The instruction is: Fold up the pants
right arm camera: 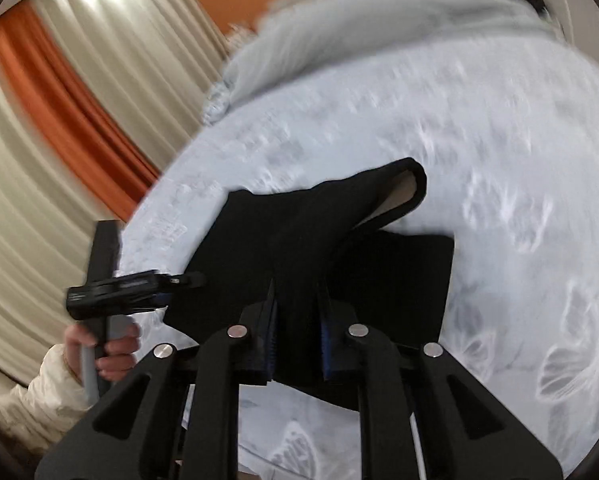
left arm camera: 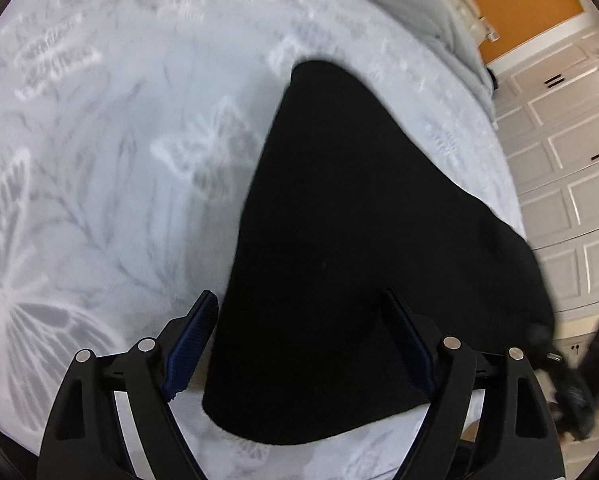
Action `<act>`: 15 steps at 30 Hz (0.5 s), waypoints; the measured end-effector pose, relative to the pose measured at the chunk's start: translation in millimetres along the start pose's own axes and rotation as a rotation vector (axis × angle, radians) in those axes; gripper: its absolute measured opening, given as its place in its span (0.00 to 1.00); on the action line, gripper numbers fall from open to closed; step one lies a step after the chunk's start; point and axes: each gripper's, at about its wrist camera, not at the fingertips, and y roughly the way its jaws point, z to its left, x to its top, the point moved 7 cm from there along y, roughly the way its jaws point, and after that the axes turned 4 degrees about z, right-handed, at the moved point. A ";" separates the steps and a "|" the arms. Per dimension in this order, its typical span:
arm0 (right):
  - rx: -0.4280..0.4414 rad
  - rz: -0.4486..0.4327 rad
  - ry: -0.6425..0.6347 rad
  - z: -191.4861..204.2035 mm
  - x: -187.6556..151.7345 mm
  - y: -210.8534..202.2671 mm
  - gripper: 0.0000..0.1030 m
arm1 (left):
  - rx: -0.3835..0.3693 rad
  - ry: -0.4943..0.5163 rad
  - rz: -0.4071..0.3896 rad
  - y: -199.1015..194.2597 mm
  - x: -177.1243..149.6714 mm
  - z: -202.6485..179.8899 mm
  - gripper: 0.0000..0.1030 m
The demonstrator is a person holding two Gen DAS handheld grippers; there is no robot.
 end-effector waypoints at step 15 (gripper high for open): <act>-0.068 0.233 0.302 -74.3 -46.2 80.5 0.51 | 0.054 0.019 0.024 26.2 -11.0 -4.2 0.87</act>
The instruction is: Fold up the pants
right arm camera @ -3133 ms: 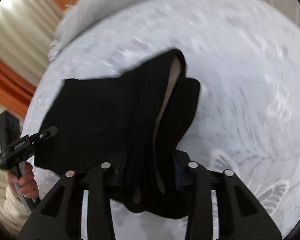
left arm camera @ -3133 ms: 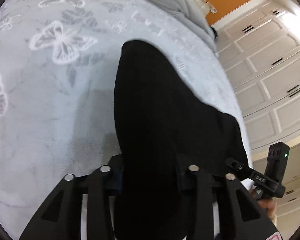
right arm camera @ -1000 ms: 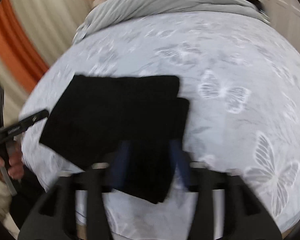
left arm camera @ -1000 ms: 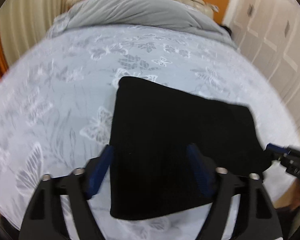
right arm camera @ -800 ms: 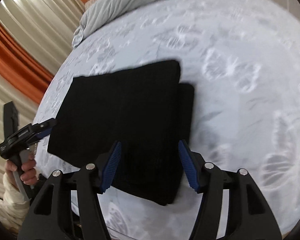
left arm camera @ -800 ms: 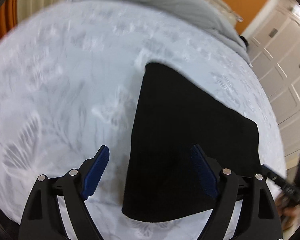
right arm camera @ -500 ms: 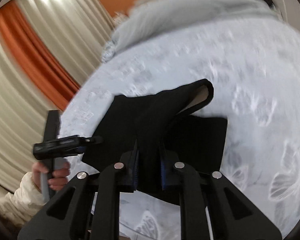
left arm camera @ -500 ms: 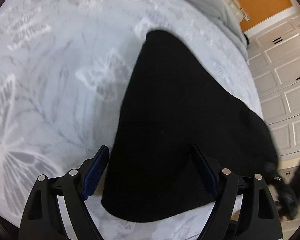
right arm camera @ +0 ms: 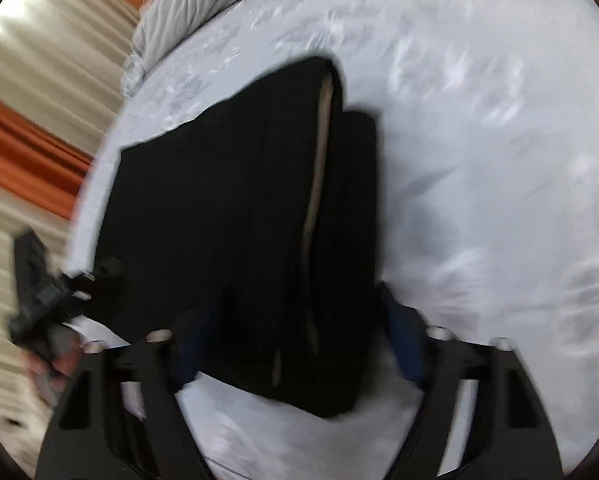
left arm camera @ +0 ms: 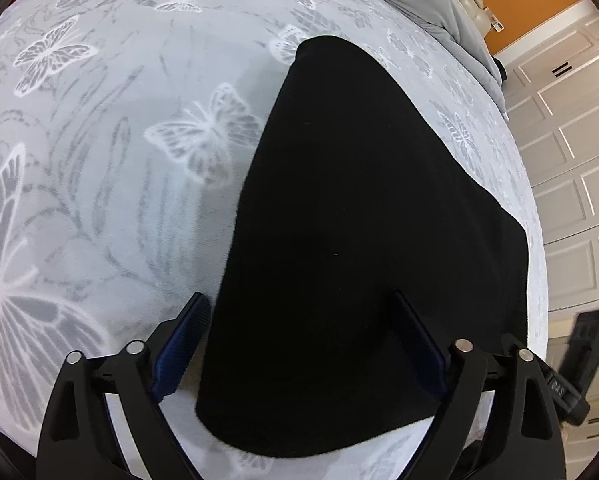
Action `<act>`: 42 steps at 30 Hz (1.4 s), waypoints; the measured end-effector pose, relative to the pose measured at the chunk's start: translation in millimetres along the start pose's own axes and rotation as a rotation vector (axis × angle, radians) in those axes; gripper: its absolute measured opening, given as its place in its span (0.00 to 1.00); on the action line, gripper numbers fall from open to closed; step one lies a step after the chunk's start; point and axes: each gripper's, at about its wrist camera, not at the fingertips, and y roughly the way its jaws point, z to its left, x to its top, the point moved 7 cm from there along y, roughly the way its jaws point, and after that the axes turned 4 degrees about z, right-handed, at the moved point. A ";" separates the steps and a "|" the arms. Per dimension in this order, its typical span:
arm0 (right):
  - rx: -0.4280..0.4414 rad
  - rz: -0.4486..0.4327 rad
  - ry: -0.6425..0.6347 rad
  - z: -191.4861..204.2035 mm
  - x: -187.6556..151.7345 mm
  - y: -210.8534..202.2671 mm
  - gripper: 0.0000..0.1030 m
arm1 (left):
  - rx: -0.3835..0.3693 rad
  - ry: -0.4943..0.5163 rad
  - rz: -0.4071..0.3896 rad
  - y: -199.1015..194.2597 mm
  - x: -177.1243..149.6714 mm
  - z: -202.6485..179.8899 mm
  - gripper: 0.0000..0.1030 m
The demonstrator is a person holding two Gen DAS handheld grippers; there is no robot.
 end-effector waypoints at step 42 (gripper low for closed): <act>-0.203 -0.242 -0.359 68.7 18.1 -48.0 0.15 | 0.314 0.244 -0.247 -21.8 3.7 -37.8 0.75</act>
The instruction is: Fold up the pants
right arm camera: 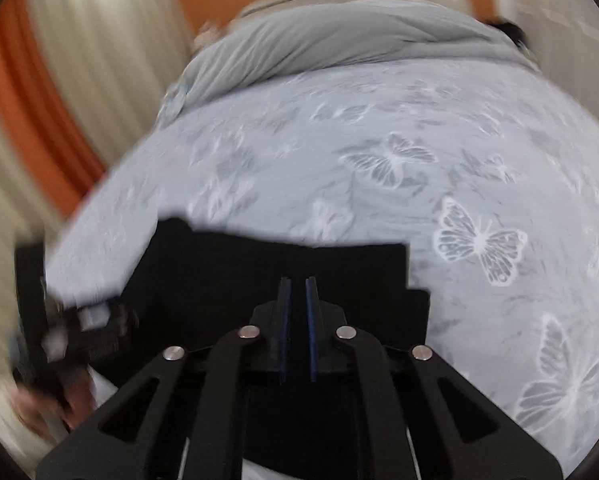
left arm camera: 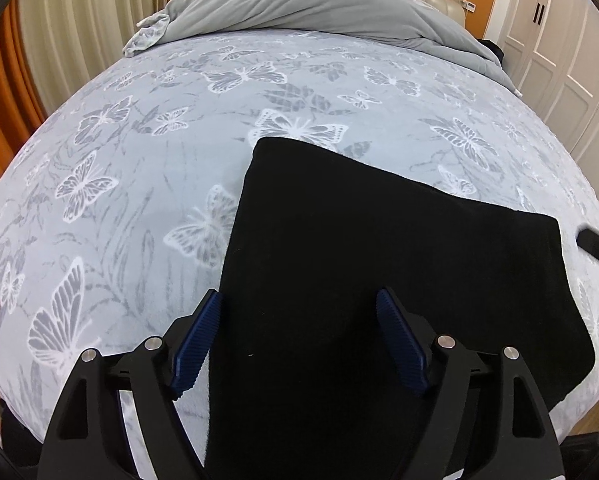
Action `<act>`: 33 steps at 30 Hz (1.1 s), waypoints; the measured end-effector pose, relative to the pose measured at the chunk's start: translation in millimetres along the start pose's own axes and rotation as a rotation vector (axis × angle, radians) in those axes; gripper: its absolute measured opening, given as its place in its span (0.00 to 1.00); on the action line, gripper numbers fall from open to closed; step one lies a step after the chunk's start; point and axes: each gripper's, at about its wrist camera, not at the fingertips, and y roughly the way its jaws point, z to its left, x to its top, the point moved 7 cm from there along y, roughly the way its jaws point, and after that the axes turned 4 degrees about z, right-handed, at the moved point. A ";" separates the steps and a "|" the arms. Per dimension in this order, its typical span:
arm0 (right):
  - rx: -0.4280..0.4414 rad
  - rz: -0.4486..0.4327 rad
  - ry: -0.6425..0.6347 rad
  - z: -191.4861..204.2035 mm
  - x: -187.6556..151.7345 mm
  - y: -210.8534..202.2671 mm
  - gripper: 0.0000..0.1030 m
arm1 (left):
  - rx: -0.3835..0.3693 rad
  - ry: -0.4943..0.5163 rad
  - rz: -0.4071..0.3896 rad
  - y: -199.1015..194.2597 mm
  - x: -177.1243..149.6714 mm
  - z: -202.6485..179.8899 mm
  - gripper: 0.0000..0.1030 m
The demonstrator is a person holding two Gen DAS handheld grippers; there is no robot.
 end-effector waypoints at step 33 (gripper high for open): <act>0.237 0.171 0.386 -48.9 -67.1 25.8 0.39 | -0.377 -0.199 0.218 17.9 -40.9 12.0 0.66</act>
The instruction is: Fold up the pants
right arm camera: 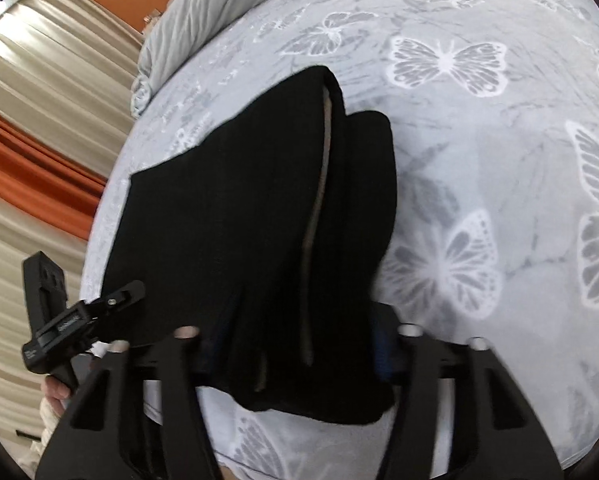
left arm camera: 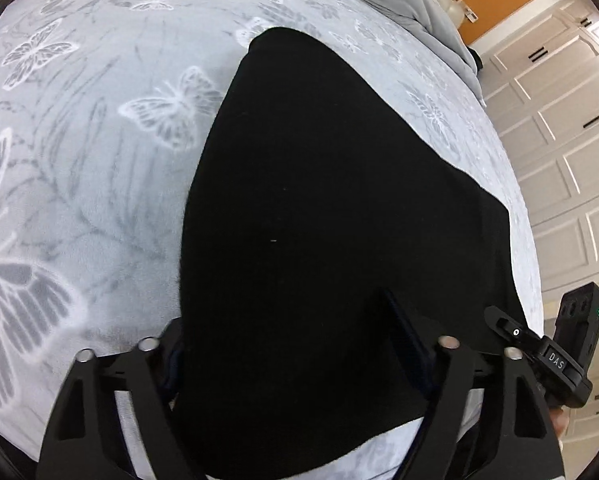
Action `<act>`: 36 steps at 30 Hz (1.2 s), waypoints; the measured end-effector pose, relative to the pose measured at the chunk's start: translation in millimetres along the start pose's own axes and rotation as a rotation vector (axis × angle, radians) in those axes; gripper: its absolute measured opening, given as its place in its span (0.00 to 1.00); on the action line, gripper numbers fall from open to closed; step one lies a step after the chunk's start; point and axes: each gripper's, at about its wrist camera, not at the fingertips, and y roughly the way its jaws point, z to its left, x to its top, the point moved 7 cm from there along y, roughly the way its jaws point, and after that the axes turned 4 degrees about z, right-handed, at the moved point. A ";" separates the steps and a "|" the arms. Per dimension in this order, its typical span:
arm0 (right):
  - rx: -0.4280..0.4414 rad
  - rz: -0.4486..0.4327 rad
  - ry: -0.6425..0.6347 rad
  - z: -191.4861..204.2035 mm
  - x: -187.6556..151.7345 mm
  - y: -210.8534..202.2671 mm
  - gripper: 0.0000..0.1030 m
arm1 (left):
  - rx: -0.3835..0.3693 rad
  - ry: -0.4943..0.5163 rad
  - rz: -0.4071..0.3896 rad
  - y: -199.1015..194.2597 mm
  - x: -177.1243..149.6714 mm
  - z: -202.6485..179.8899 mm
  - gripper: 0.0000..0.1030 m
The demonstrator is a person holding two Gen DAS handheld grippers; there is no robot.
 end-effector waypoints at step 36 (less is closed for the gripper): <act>0.151 -0.618 -0.346 171.7 132.6 -152.5 0.35 | -0.010 0.355 -0.698 -207.8 118.3 -142.1 0.29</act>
